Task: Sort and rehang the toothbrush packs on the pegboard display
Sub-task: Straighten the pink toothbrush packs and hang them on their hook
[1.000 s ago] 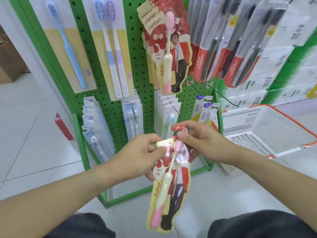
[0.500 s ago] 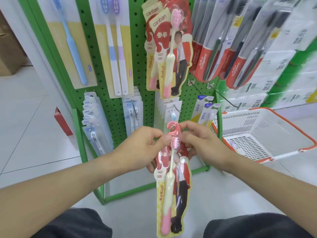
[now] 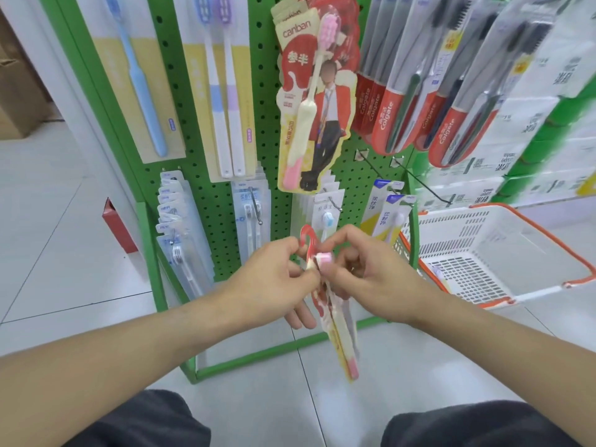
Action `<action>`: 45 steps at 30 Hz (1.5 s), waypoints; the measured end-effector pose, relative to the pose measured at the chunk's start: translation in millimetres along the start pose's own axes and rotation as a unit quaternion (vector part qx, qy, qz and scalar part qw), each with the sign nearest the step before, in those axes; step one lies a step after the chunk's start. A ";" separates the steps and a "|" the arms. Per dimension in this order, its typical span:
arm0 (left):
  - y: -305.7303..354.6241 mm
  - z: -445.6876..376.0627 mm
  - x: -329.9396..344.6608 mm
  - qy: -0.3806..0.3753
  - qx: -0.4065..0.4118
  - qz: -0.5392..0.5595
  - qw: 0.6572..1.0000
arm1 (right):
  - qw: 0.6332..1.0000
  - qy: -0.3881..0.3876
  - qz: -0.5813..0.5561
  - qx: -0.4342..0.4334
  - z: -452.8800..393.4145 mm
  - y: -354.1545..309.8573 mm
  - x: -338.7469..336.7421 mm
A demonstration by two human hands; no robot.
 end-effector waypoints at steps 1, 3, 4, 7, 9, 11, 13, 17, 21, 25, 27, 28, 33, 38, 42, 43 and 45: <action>1.4 1.1 0.9 -0.006 0.004 0.001 1.000 | 1.000 0.010 0.001 0.002 -0.3 0.6 -1.8; 4.0 3.0 1.7 -0.019 0.015 -0.005 1.000 | 0.999 0.011 -0.034 0.014 -0.7 2.4 -3.6; 4.6 3.9 1.8 -0.025 0.019 -0.009 0.999 | 0.998 0.002 -0.066 0.025 -0.8 3.8 -3.5; 2.4 5.2 2.8 -0.044 0.023 -0.009 0.999 | 0.992 -0.045 -0.108 0.053 -0.1 8.2 -1.7; -1.1 5.2 5.0 -0.053 0.019 -0.012 0.998 | 0.988 -0.070 -0.114 0.073 0.9 12.5 -1.1; -4.0 4.4 6.7 -0.055 0.014 -0.024 0.998 | 0.986 -0.087 -0.112 0.089 2.2 17.3 -1.1; -5.4 3.2 7.1 -0.053 0.013 -0.027 0.998 | 0.987 -0.091 -0.095 0.090 3.2 20.1 -1.5; -3.7 1.7 4.0 -0.048 0.018 -0.019 0.998 | 0.987 -0.061 -0.121 0.087 2.0 19.8 -5.4; -0.7 -0.3 2.2 -0.036 0.013 0.005 0.999 | 0.982 -0.039 -0.165 0.088 -0.9 16.1 -7.7; 1.2 -2.7 -1.6 0.003 0.010 0.056 0.998 | 0.961 -0.042 -0.248 0.116 0.3 21.8 -11.1; 2.3 -2.7 -3.5 0.015 0.021 0.060 0.998 | 0.957 -0.045 -0.256 0.126 2.3 26.4 -13.0; 2.3 -2.5 -4.3 0.020 0.023 0.064 0.997 | 0.957 -0.045 -0.256 0.129 3.2 28.0 -14.0; 2.3 -2.9 -2.8 0.024 0.037 0.058 0.997 | 0.953 -0.048 -0.267 0.135 5.1 29.1 -16.3; 1.0 -3.7 -5.5 0.037 0.048 0.035 0.998 | 0.965 -0.037 -0.225 0.130 4.9 24.8 -19.7; -2.4 -6.7 -8.2 0.046 0.034 0.035 0.998 | 0.985 0.008 -0.143 0.098 2.2 17.3 -18.3; -2.1 -6.8 -7.6 0.046 0.033 0.039 0.998 | 0.989 0.018 -0.112 0.094 1.5 16.0 -16.4; -1.2 -6.7 -6.3 0.050 0.033 0.046 0.997 | 0.993 0.025 -0.048 0.103 1.0 15.2 -11.2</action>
Point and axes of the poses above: each hand's wrist, its own z-axis away from the middle knuckle, its own x-axis out of the palm, y = z × x, the point moved 6 cm from there along -z, towards the middle knuckle, and after that the axes turned 10 degrees about -z, right-handed, at the moved point
